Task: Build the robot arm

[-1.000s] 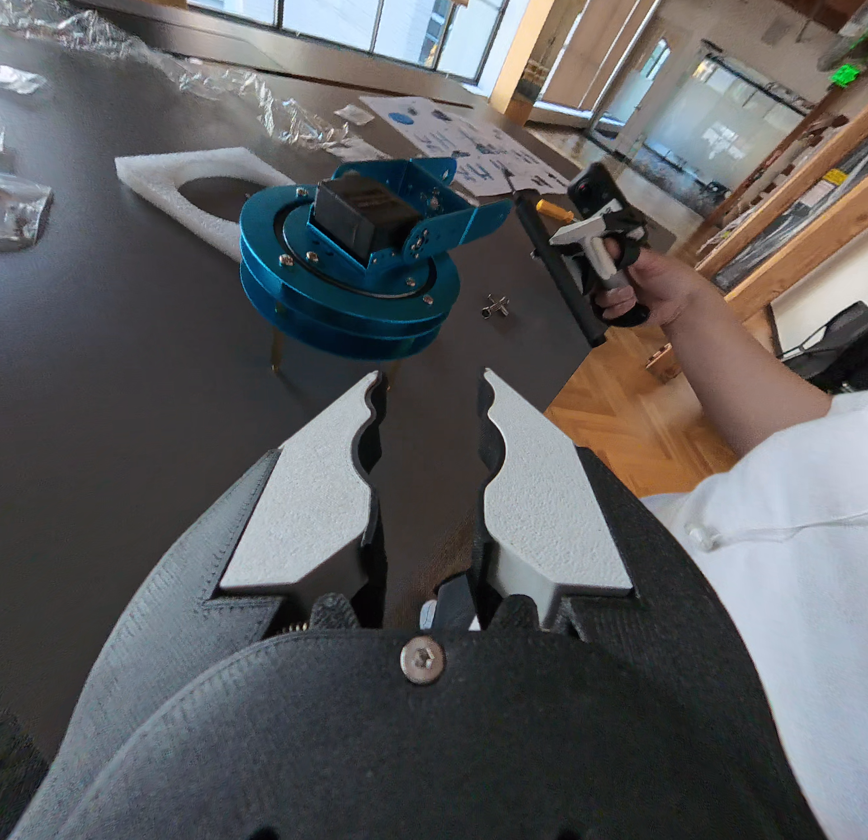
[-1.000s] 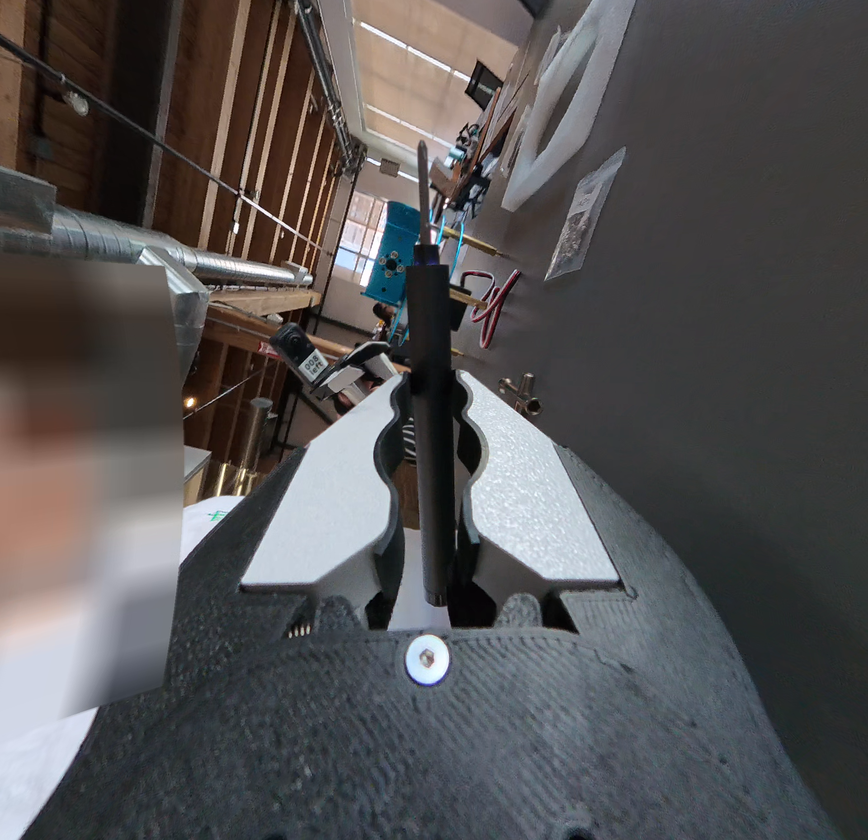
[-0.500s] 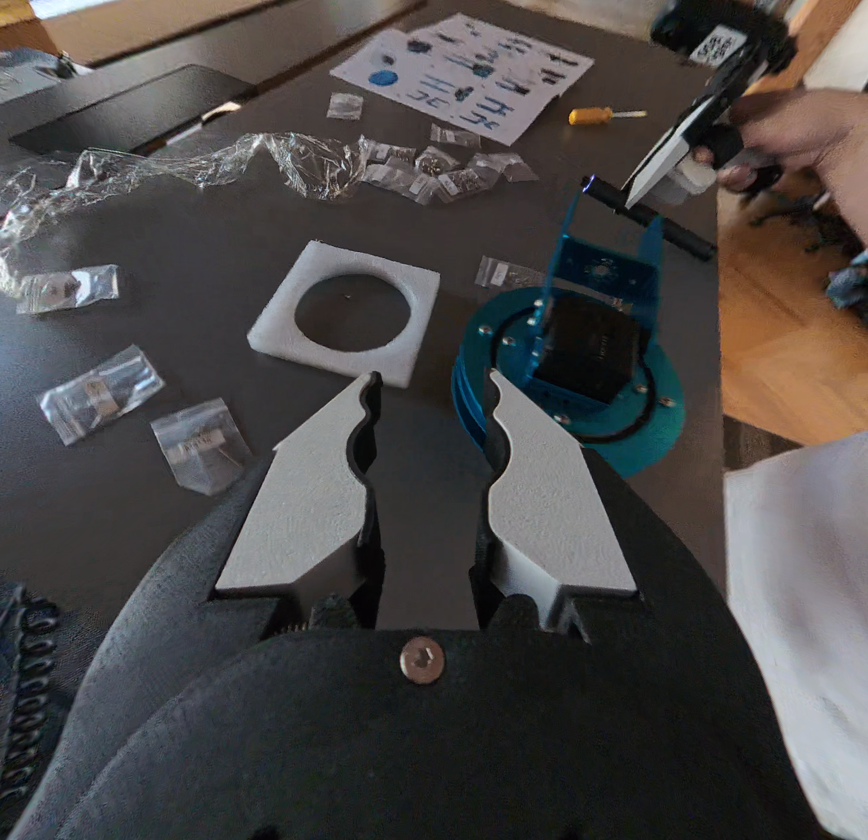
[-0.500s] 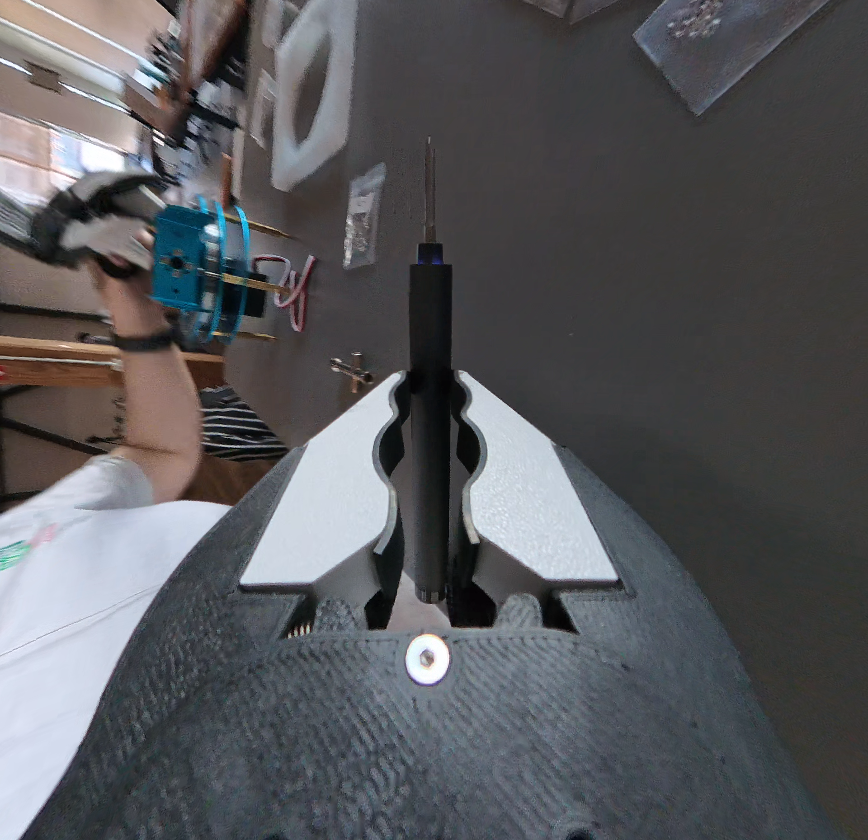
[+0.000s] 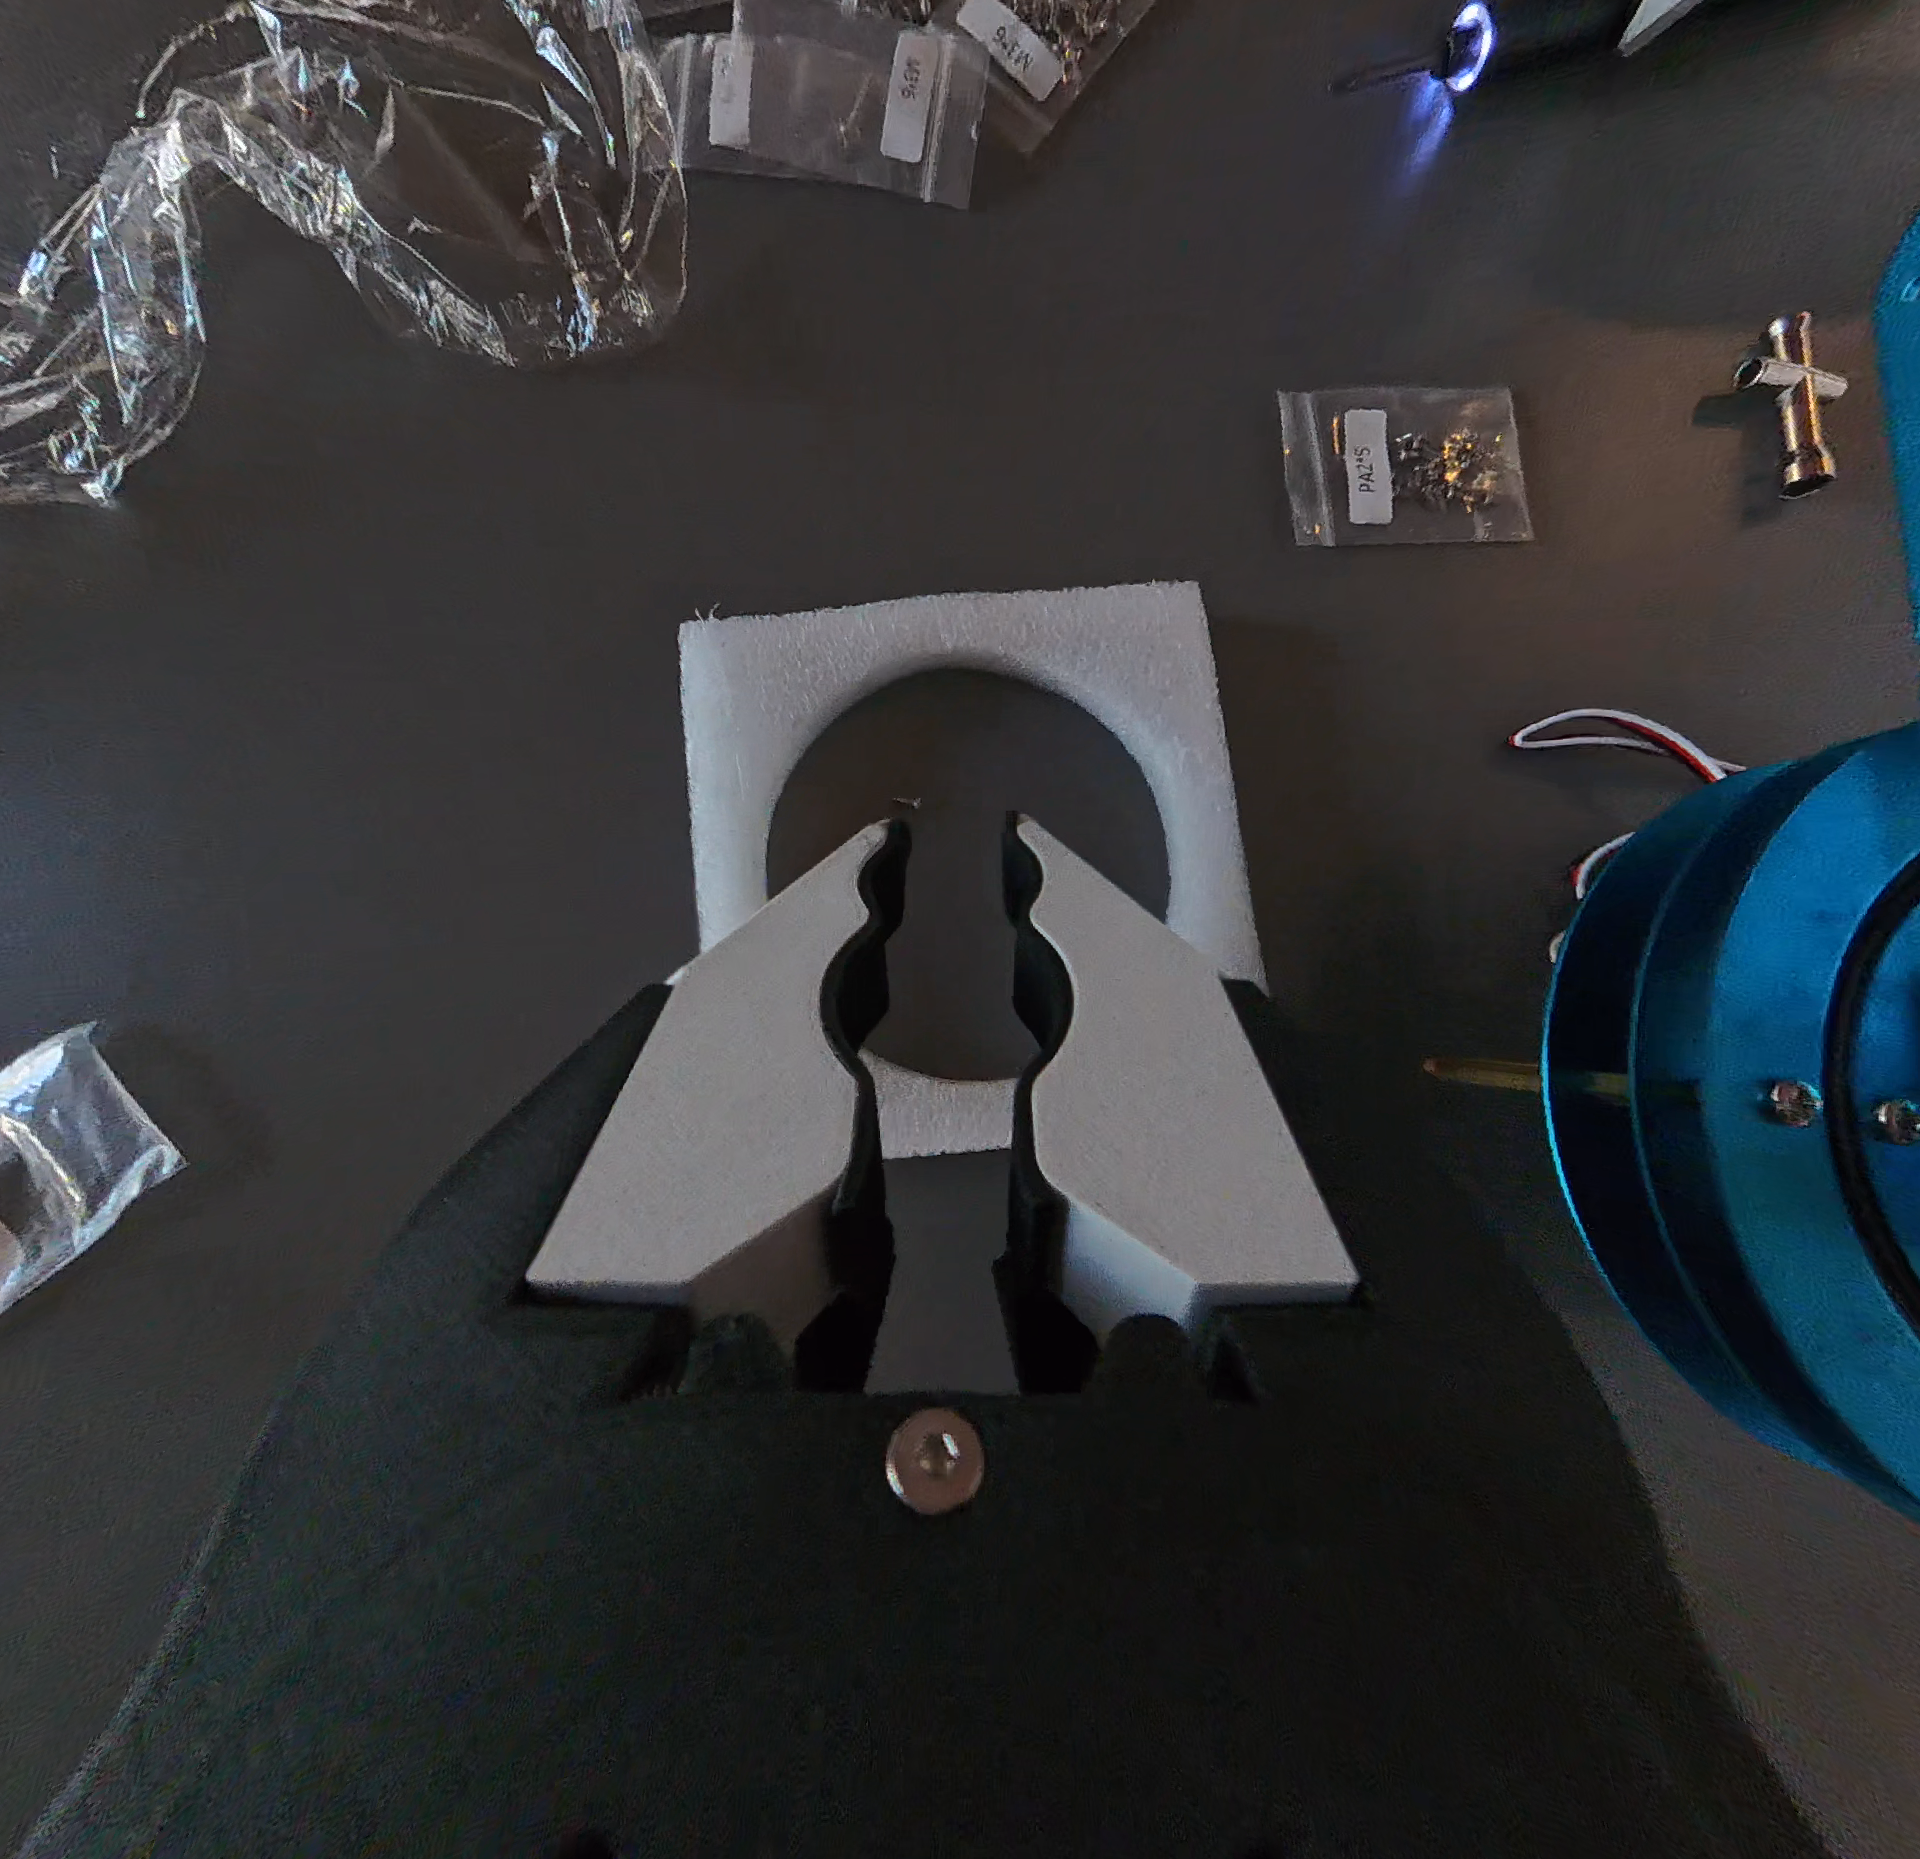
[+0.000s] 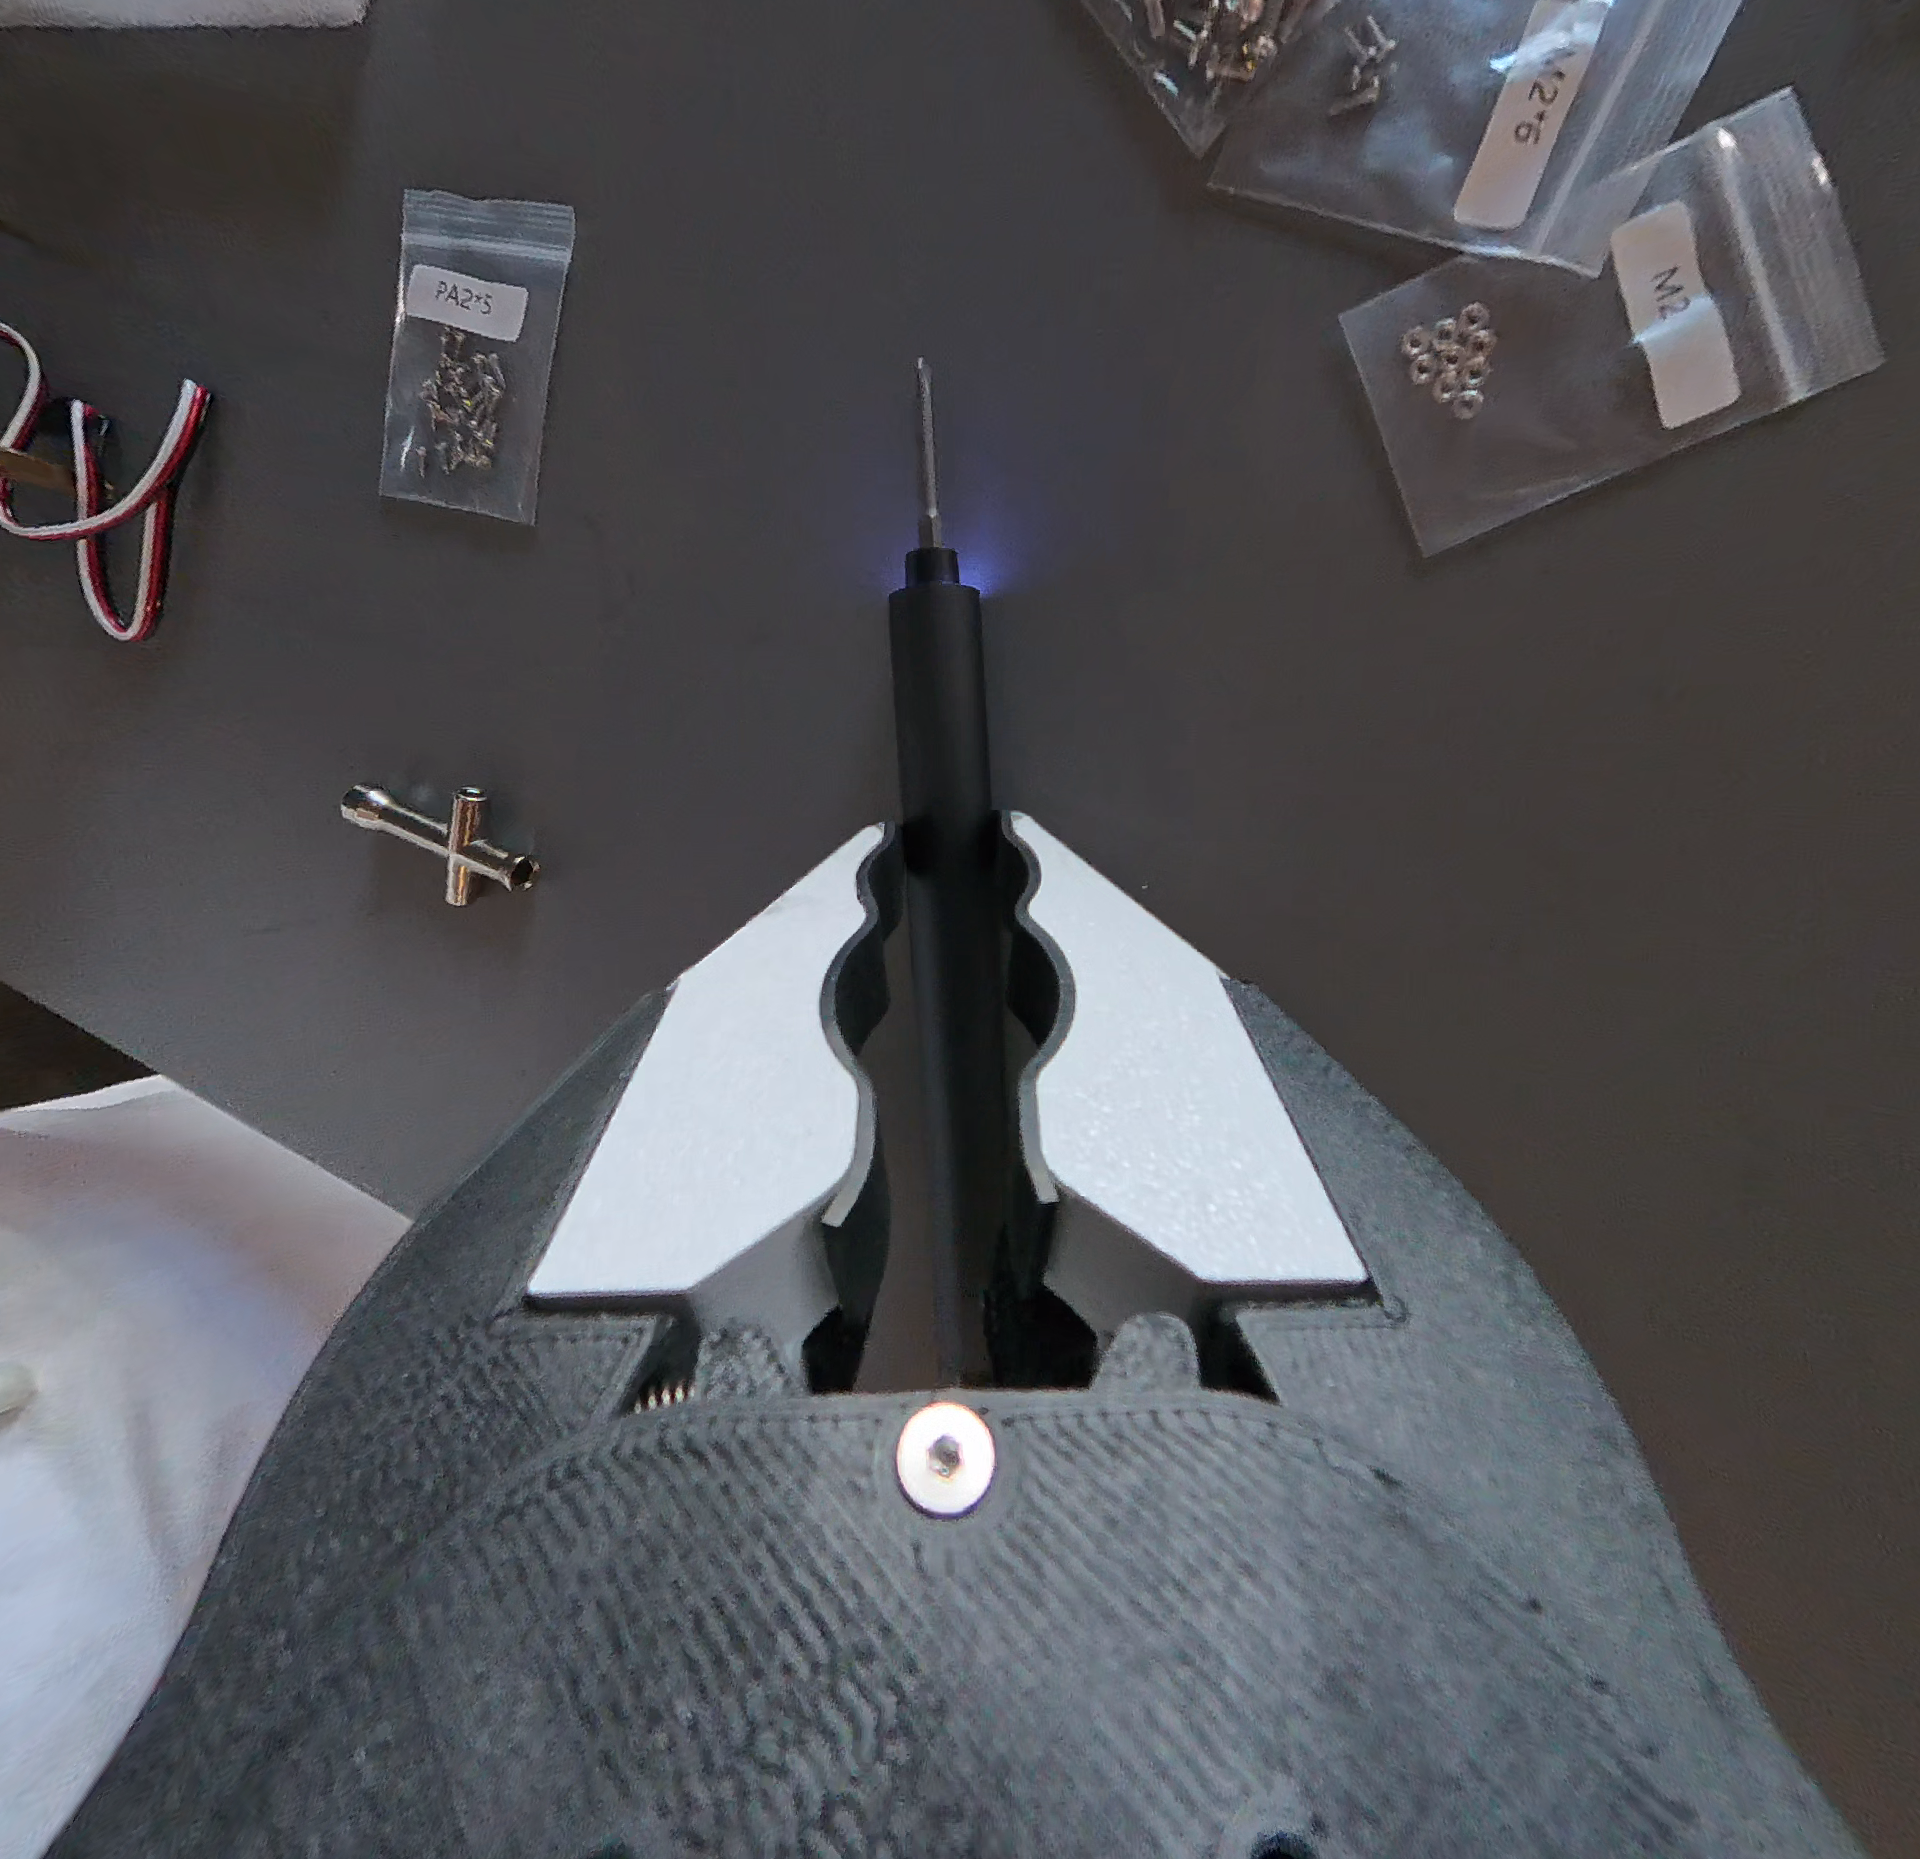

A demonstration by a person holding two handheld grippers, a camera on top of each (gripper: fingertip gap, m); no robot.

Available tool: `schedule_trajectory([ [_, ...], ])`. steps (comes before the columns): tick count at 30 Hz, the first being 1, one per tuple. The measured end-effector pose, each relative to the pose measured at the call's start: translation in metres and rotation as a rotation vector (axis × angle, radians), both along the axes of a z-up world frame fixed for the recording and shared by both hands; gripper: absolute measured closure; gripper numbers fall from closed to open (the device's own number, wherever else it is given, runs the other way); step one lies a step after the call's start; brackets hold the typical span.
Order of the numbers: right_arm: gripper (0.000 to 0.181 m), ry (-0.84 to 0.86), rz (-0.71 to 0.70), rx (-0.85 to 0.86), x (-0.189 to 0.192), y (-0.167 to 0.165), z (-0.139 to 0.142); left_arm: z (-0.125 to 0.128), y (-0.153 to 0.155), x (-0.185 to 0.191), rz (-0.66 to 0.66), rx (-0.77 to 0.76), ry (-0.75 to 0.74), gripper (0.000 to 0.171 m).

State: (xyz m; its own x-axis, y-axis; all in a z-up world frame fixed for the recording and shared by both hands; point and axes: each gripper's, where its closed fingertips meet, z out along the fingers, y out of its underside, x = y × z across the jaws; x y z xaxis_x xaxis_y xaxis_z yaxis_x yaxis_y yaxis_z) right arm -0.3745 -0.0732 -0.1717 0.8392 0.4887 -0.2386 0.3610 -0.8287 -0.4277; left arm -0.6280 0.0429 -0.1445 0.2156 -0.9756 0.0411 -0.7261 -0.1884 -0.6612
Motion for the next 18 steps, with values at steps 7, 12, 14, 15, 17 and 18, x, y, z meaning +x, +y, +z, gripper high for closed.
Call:
schedule_trajectory([
  [7, 0.160, 0.156, -0.009, 0.185, 0.003, -0.007, 0.028, 0.018, -0.002, -0.007, 0.058, 0.060, -0.090, 0.153],
  [12, 0.153, 0.193, -0.150, 0.449, 0.055, -0.034, 0.060, 0.056, -0.018, -0.022, 0.140, 0.062, -0.286, 0.148],
  [14, 0.151, 0.181, -0.215, 0.506, 0.079, -0.047, 0.063, 0.067, -0.023, -0.029, 0.160, 0.080, -0.325, 0.147],
  [15, 0.151, 0.207, -0.239, 0.538, 0.085, -0.052, 0.067, 0.072, -0.026, -0.031, 0.167, 0.085, -0.340, 0.146],
  [17, 0.151, 0.341, -0.269, 0.591, 0.078, -0.059, 0.084, 0.078, -0.032, -0.034, 0.182, 0.086, -0.358, 0.144],
  [18, 0.151, 0.394, -0.259, 0.608, 0.067, -0.060, 0.090, 0.080, -0.035, -0.034, 0.185, 0.085, -0.366, 0.143],
])
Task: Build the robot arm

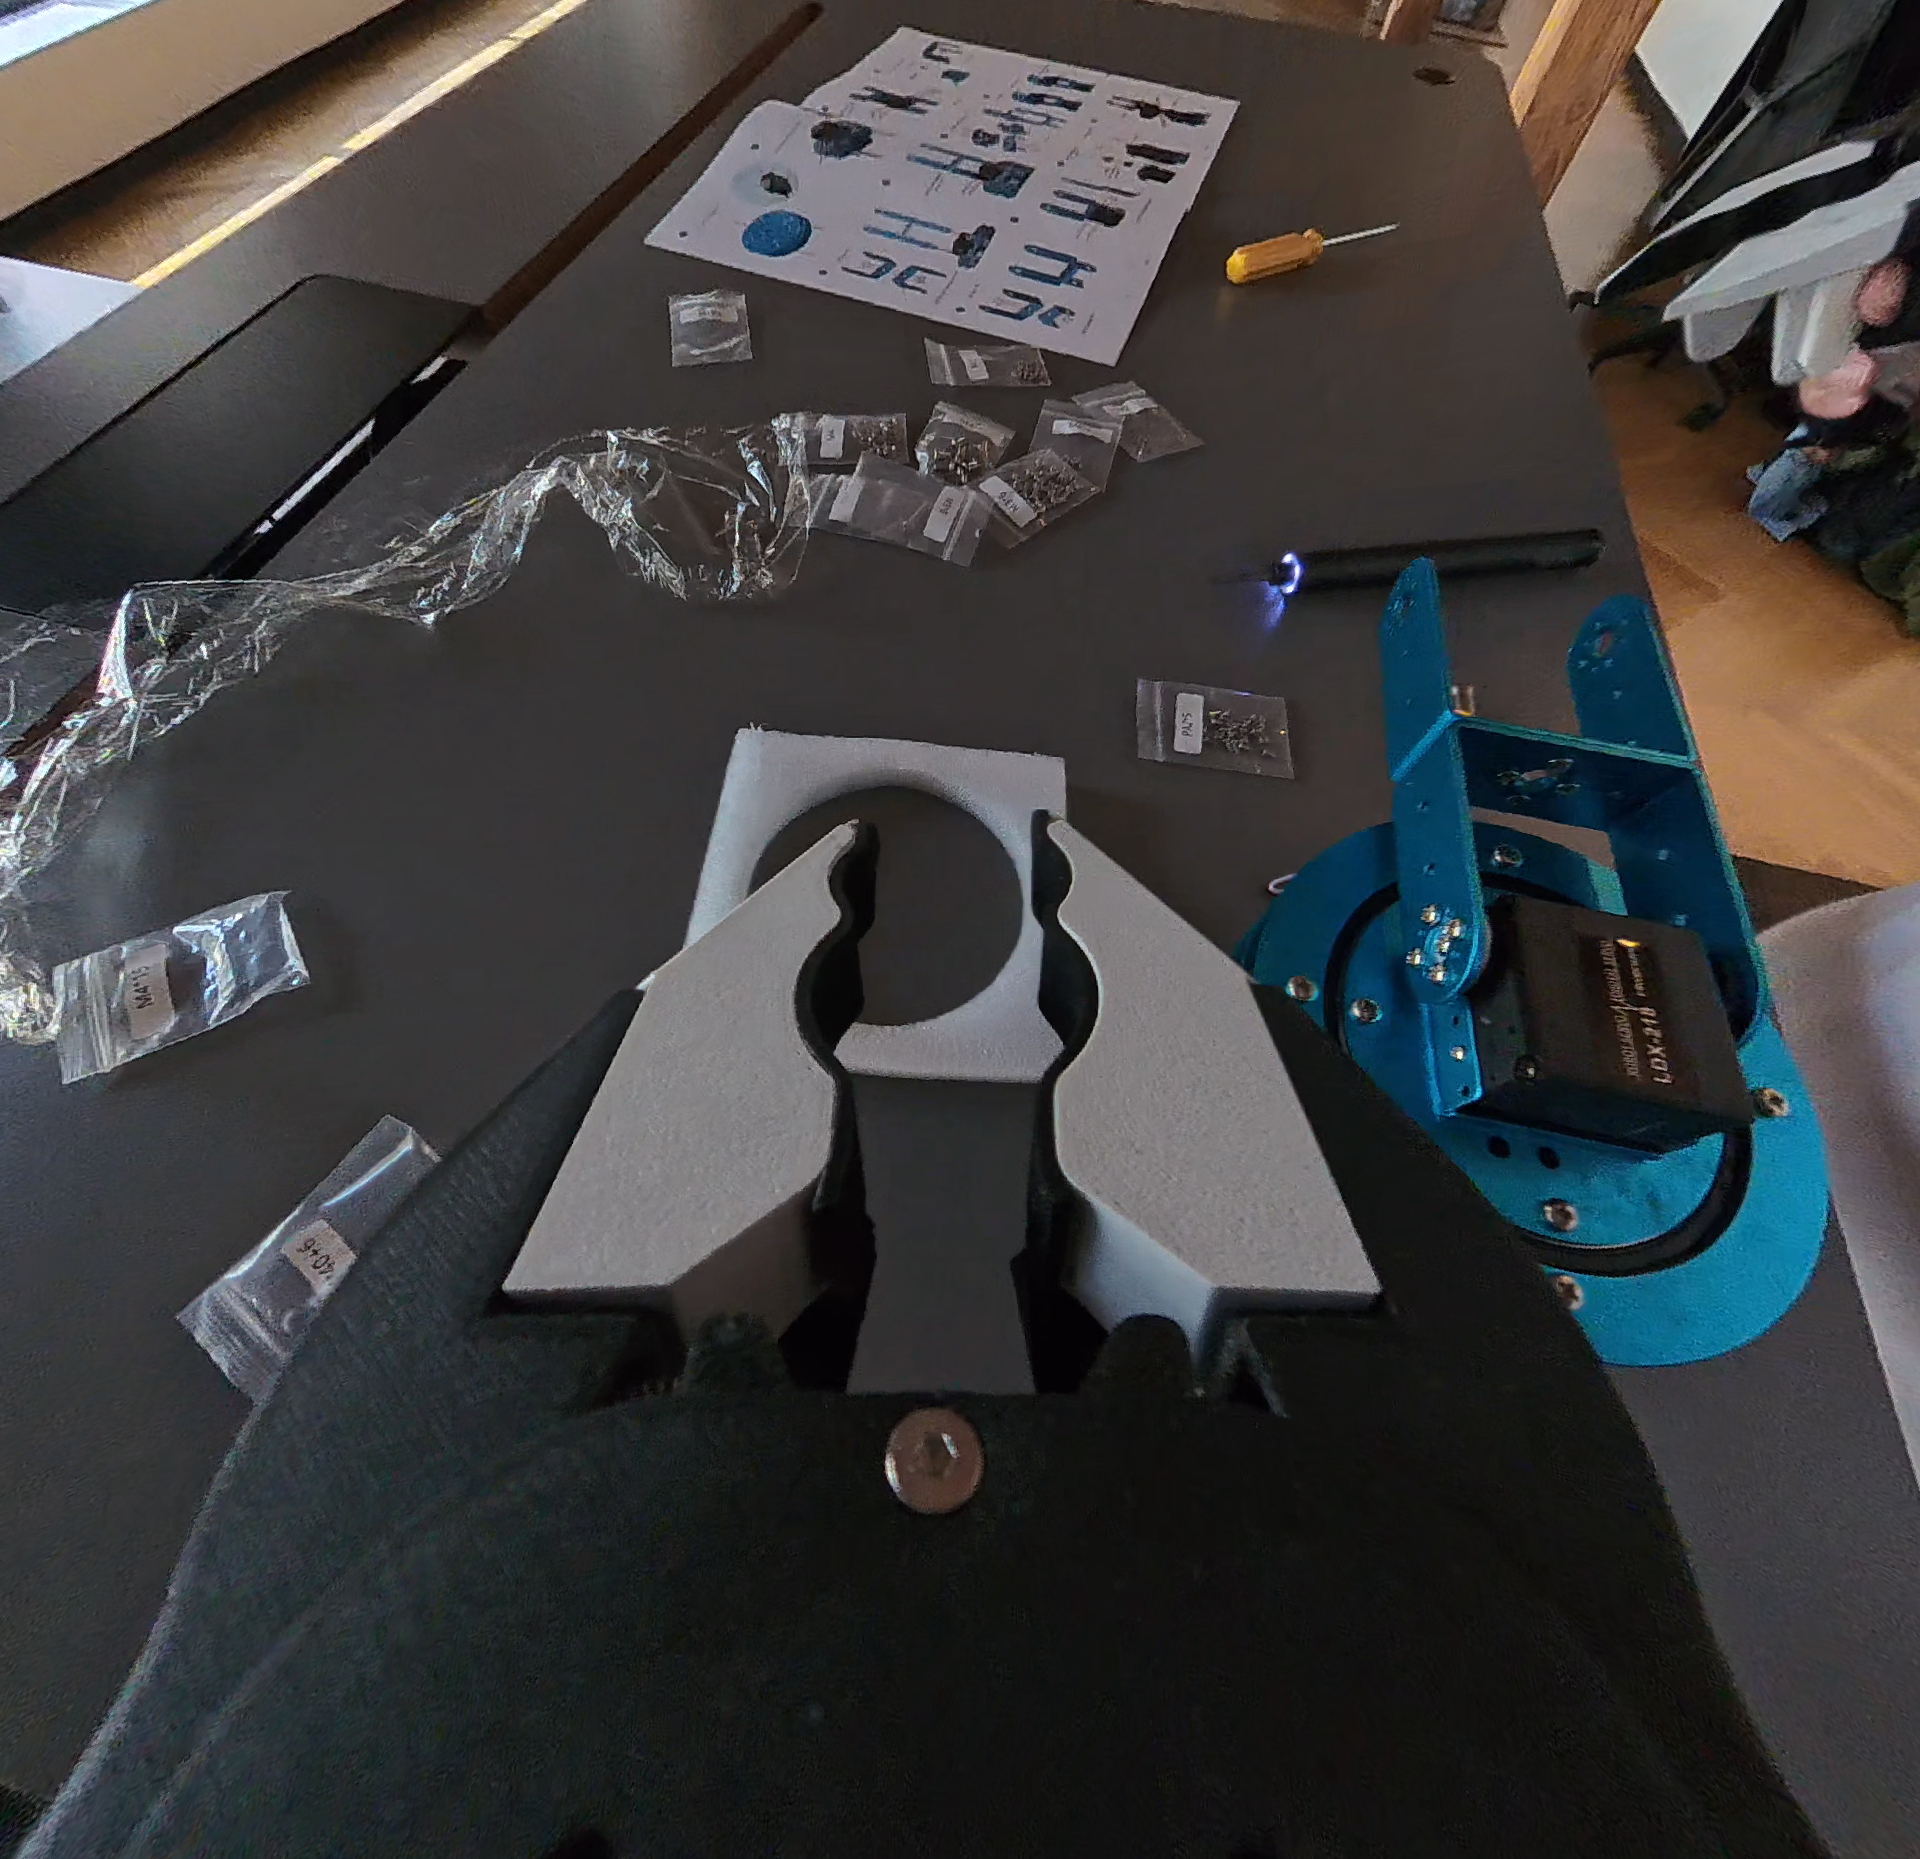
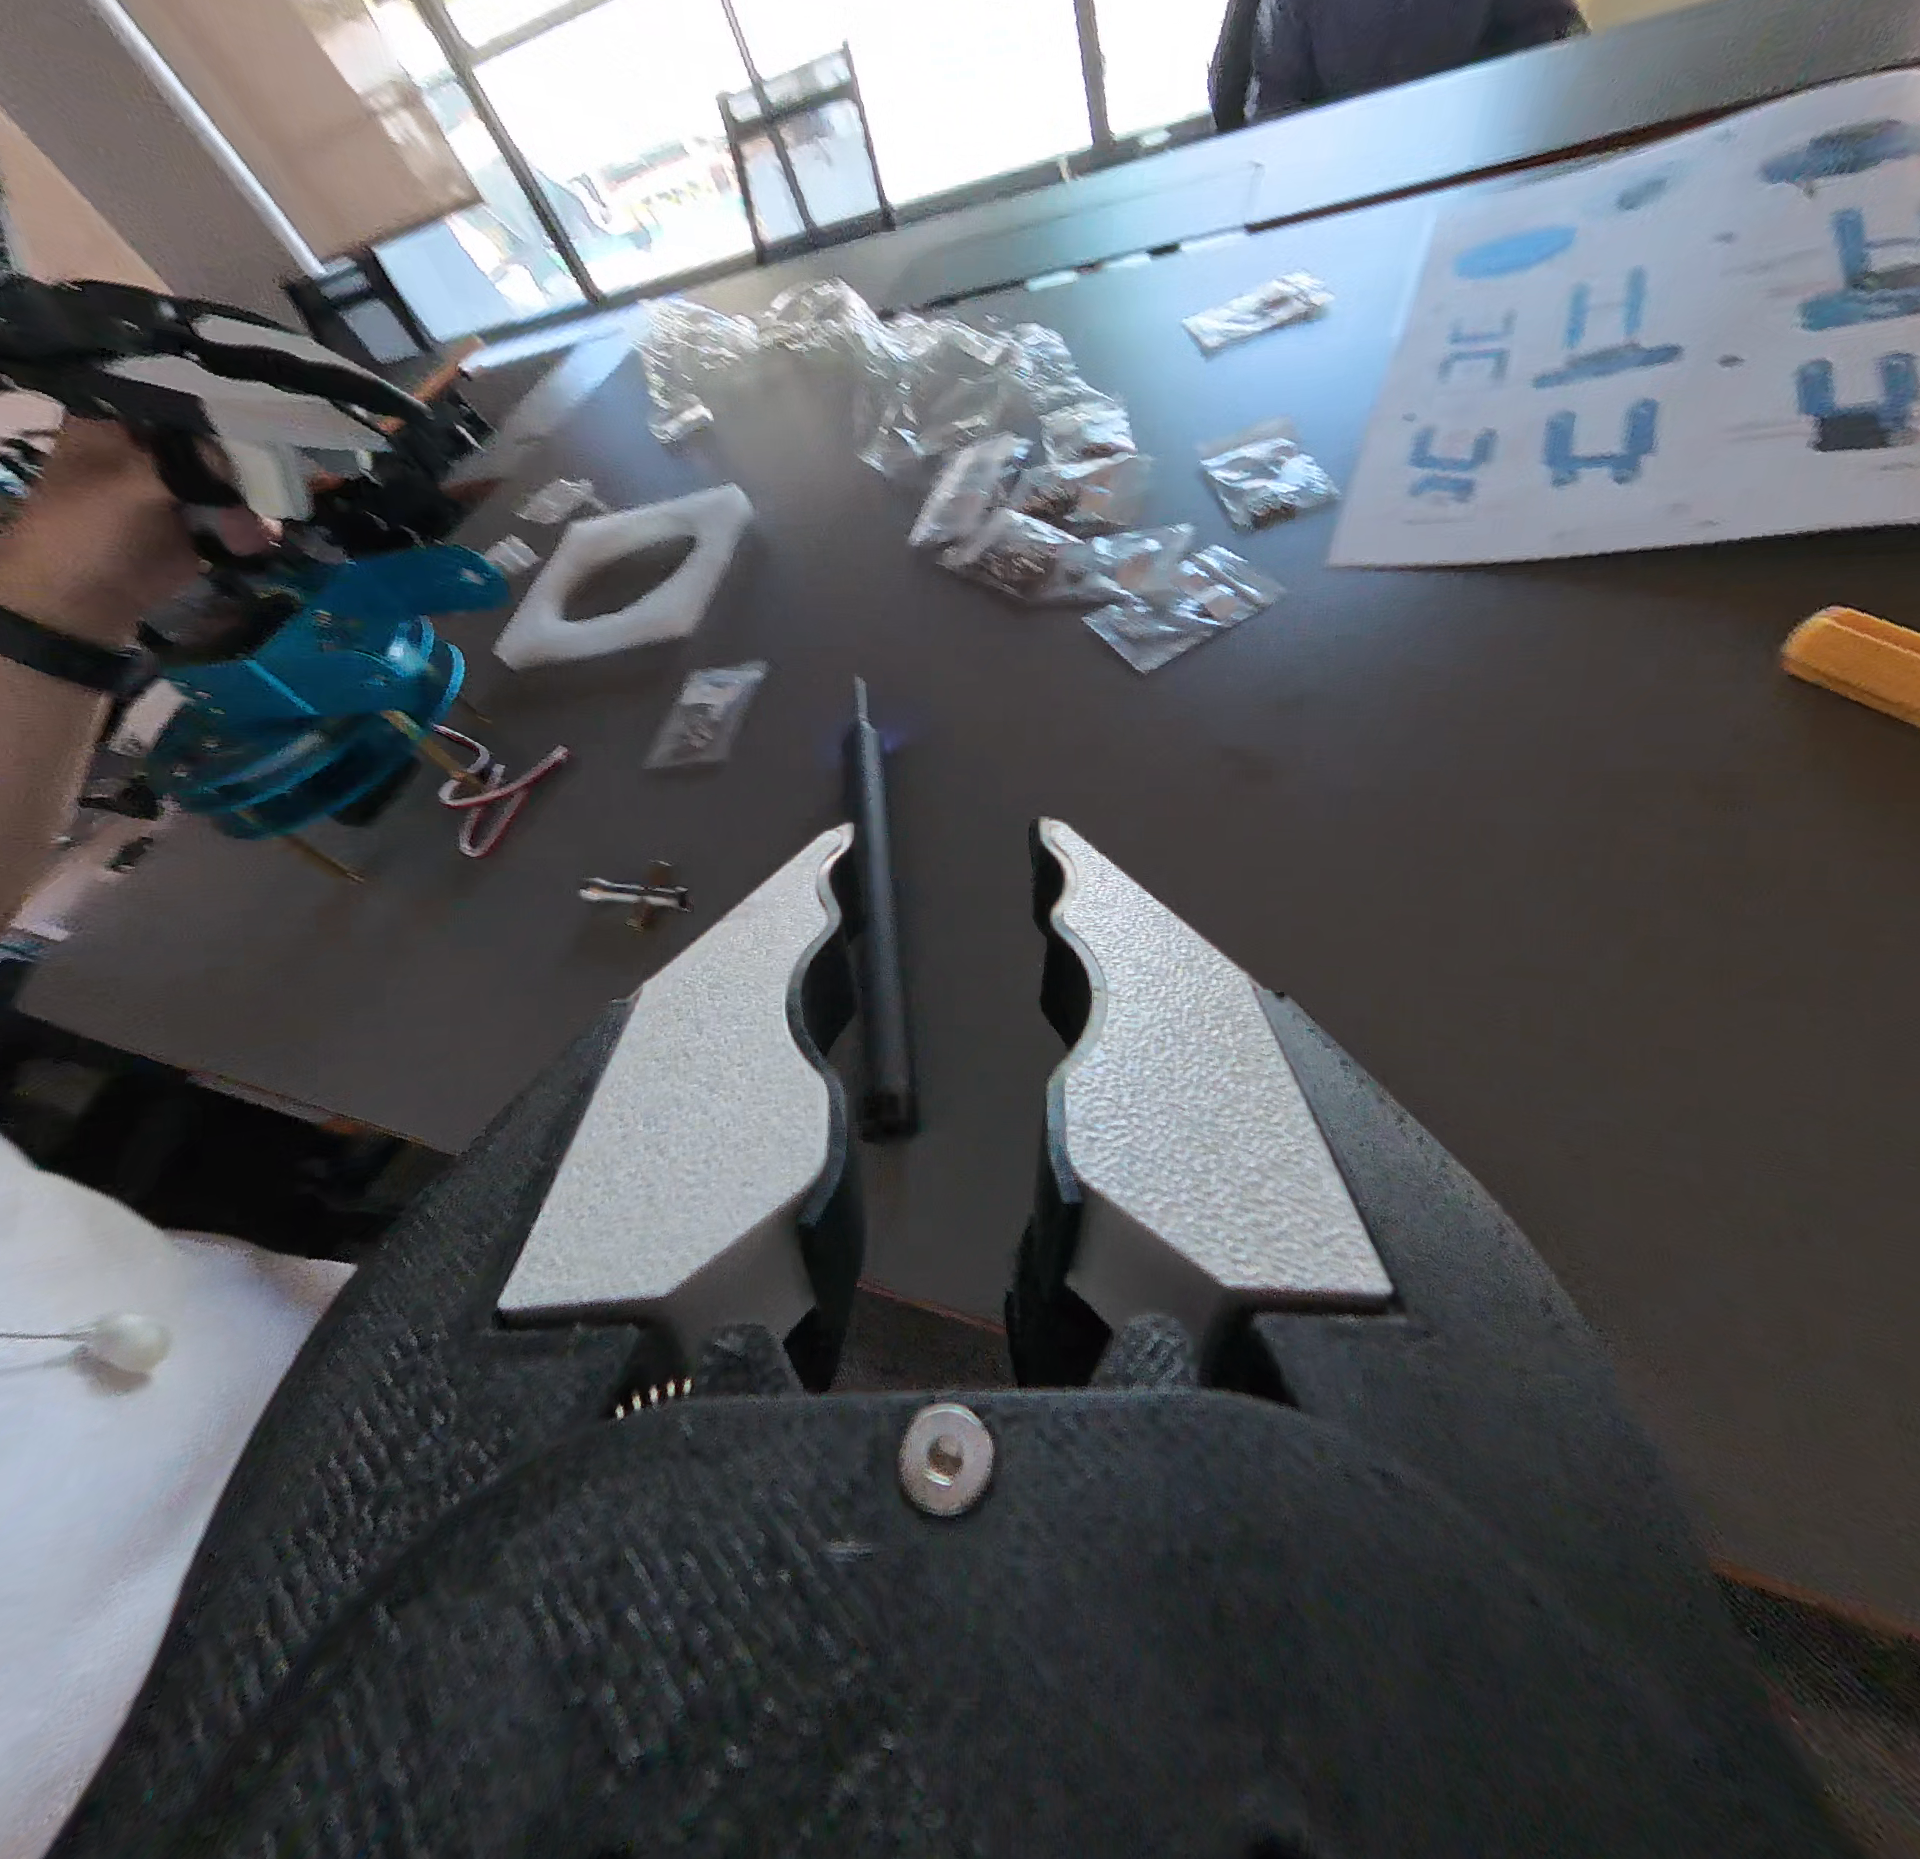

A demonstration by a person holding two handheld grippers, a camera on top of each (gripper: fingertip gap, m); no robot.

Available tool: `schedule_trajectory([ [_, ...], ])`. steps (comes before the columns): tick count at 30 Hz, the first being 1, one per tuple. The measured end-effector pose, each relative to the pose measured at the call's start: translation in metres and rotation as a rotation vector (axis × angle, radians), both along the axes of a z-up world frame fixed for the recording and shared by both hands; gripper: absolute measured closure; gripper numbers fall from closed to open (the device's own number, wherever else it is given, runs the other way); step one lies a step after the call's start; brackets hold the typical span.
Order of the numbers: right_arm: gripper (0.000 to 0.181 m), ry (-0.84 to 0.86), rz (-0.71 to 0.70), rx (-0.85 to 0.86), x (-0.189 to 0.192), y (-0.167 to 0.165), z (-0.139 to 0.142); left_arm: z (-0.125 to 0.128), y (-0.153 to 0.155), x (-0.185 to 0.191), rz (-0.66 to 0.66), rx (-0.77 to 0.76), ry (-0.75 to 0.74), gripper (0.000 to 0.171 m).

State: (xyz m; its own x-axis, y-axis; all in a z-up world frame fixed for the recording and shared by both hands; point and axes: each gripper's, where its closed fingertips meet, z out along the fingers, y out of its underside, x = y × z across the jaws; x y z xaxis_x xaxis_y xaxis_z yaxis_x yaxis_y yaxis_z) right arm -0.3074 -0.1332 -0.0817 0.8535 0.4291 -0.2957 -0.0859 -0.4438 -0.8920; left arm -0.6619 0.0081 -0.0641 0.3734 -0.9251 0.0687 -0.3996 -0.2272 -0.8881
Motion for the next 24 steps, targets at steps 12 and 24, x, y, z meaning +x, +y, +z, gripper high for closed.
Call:
schedule_trajectory([
  [12, 0.139, -0.452, 0.221, -0.209, -0.087, 0.011, -0.069, 0.058, -0.021, -0.019, 0.063, 0.098, -0.130, 0.144],
  [24, 0.160, -0.399, 0.237, -0.356, -0.093, 0.017, -0.091, 0.056, -0.050, -0.054, 0.173, 0.088, -0.148, 0.147],
])
